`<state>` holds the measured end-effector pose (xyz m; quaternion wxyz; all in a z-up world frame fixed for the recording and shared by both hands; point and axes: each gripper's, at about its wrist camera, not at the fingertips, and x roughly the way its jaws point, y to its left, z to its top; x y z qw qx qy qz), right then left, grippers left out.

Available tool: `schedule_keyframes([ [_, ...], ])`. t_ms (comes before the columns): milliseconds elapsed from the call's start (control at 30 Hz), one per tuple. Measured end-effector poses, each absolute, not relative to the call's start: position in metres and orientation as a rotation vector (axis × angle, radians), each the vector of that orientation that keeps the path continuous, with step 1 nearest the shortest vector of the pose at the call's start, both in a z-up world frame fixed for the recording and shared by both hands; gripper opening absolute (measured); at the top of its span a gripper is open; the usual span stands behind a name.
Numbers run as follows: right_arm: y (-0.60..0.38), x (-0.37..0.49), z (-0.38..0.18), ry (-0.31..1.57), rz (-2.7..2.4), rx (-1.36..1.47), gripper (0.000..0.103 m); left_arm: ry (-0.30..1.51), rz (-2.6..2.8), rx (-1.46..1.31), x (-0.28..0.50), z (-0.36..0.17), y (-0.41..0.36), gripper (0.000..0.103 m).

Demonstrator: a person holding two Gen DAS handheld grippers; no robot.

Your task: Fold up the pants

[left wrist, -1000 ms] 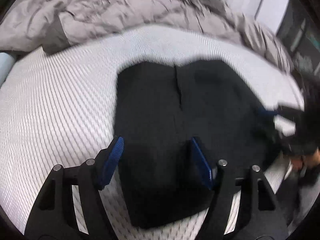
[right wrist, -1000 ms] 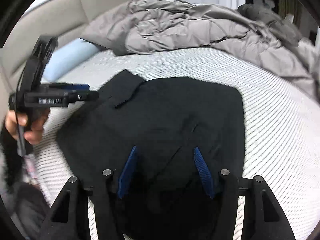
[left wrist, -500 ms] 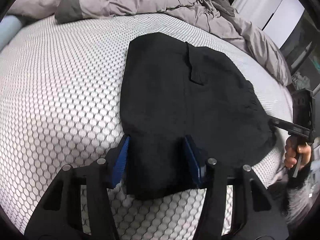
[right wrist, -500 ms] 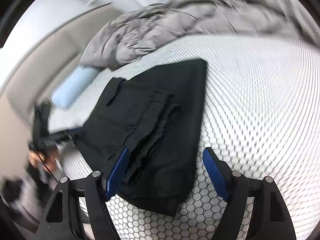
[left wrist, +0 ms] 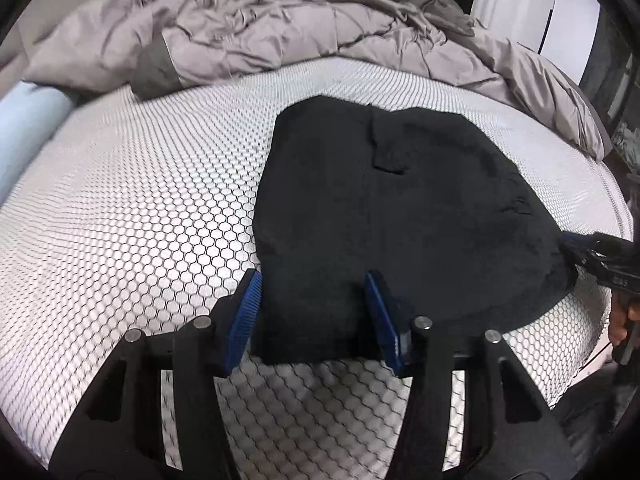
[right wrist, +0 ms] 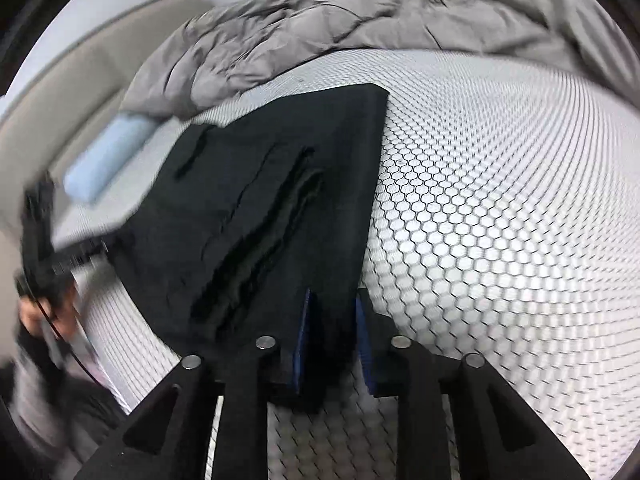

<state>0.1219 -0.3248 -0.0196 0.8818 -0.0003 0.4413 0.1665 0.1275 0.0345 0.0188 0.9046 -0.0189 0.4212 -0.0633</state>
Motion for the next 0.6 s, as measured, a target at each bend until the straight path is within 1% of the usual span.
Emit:
schedule_keyframes([
  [33, -0.325, 0.118, -0.019, 0.9, 0.338, -0.014, 0.051, 0.848, -0.114, -0.021, 0.119, 0.023, 0.029, 0.053],
  [67, -0.324, 0.112, -0.016, 0.872, 0.33, -0.021, 0.065, 0.835, -0.108, -0.015, 0.114, 0.027, 0.027, 0.06],
  [100, -0.324, 0.107, -0.013, 0.846, 0.331, -0.018, 0.07, 0.812, -0.096, -0.008, 0.106, 0.032, 0.024, 0.071],
  [133, -0.323, 0.103, -0.011, 0.829, 0.331, -0.018, 0.077, 0.771, -0.083, -0.009, 0.097, 0.038, 0.019, 0.077],
  [167, -0.323, 0.098, -0.007, 0.802, 0.325, -0.018, 0.081, 0.748, -0.081, -0.013, 0.09, 0.043, 0.015, 0.086],
  [200, -0.322, 0.093, -0.002, 0.767, 0.32, -0.016, 0.083, 0.706, -0.083, -0.018, 0.08, 0.048, 0.01, 0.089],
  [233, -0.322, 0.088, 0.001, 0.739, 0.316, -0.011, 0.089, 0.682, -0.081, -0.015, 0.072, 0.053, 0.006, 0.091],
  [267, -0.323, 0.081, 0.004, 0.703, 0.314, 0.002, 0.094, 0.669, -0.077, -0.006, 0.068, 0.055, 0.003, 0.099],
  [300, -0.323, 0.076, 0.007, 0.675, 0.312, 0.015, 0.096, 0.642, -0.064, 0.015, 0.061, 0.058, -0.003, 0.102],
  [333, -0.324, 0.07, 0.009, 0.646, 0.31, 0.039, 0.101, 0.615, -0.057, 0.029, 0.055, 0.06, -0.008, 0.102],
  [367, -0.328, 0.063, 0.01, 0.632, 0.308, 0.056, 0.103, 0.59, -0.059, 0.039, 0.05, 0.062, -0.011, 0.102],
  [600, -0.313, 0.05, 0.02, 0.531, 0.337, 0.09, 0.103, 0.545, -0.063, 0.009, 0.037, 0.063, -0.019, 0.102],
])
